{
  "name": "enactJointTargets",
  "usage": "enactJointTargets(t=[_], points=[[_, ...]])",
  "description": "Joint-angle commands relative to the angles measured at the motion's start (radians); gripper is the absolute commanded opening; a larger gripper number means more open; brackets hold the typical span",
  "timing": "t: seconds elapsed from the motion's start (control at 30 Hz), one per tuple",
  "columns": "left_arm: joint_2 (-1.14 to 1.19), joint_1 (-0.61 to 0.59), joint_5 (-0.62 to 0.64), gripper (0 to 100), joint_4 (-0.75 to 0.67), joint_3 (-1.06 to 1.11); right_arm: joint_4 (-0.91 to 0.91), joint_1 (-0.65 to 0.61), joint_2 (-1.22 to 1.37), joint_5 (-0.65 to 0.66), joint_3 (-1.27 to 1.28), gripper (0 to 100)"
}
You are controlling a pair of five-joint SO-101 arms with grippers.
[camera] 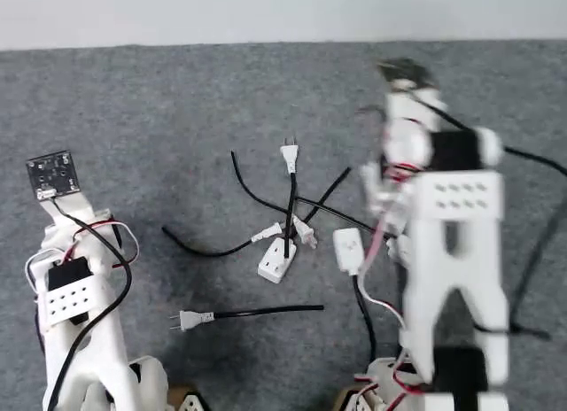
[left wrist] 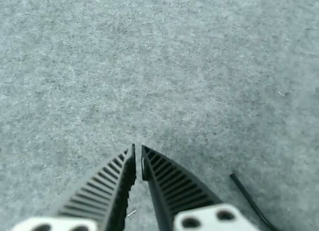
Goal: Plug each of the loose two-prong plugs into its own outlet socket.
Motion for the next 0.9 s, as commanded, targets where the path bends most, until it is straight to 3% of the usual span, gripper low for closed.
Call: enactJointTargets(t=[0.0,0.23,0.37,0.53,0.67,0.77,0.87], points=[[0.000,0.017,0.009,2,-0.034,-0.033,-0.071,0.214,-0.127,0.094,0.110,0.9],[0.000,0.060,0.009,2,-0.029,-0.021,-0.367,0.641,-0.143,0.273,0.396,0.9],[0.000,0.107,0.006,2,-0.031,-0.004,-0.524,0.786,-0.053,0.336,0.474,0.9],[0.002,0.135,0.008,2,-0.031,0.005,-0.622,0.871,0.128,0.367,0.445,1.5],[0.002,0.137,0.008,11,-0.028,0.010,-0.638,0.895,0.277,0.361,0.353,13.4],[-0.006,0.170,0.008,16,-0.028,0.036,-0.584,0.892,0.344,0.364,0.276,20.5],[-0.008,0.227,0.008,17,-0.025,0.051,-0.447,0.881,0.352,0.368,0.198,20.1]])
